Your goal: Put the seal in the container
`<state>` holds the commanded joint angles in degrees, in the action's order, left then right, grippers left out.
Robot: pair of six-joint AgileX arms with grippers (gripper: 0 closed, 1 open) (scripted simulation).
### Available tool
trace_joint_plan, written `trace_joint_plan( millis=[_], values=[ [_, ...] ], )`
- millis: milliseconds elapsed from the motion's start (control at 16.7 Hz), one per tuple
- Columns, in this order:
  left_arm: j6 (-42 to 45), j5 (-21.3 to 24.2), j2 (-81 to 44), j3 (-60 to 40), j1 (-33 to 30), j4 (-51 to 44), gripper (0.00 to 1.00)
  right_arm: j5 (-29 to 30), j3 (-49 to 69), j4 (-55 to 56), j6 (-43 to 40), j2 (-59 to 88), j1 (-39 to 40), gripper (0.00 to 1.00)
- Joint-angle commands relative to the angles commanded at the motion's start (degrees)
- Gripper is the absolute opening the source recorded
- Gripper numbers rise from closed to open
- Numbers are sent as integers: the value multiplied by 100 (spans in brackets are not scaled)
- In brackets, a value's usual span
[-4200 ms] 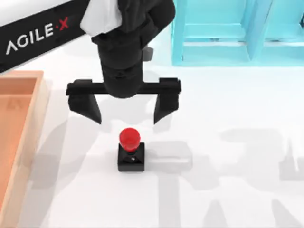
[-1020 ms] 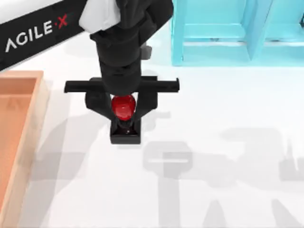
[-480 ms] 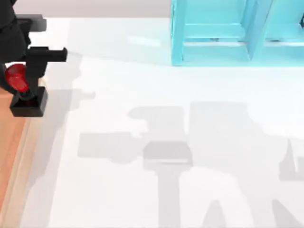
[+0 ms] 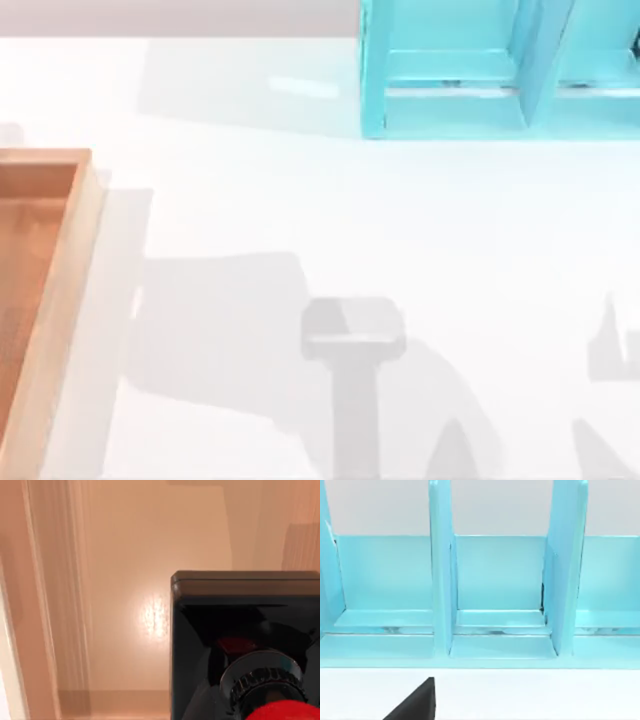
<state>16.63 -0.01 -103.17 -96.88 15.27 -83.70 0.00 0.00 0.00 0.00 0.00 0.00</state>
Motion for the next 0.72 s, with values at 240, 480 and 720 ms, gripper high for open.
trace_joint_plan(
  millis=[240,480,720],
  values=[
    [49,2,21,9,49,-1,0,0,0,0,0,0,0,100],
    [57,-7,7,223,32,242,0,0,0,0,0,0,0,100],
    [61,-11,20,1059,59,1039,0,0,0,0,0,0,0,100]
  ],
)
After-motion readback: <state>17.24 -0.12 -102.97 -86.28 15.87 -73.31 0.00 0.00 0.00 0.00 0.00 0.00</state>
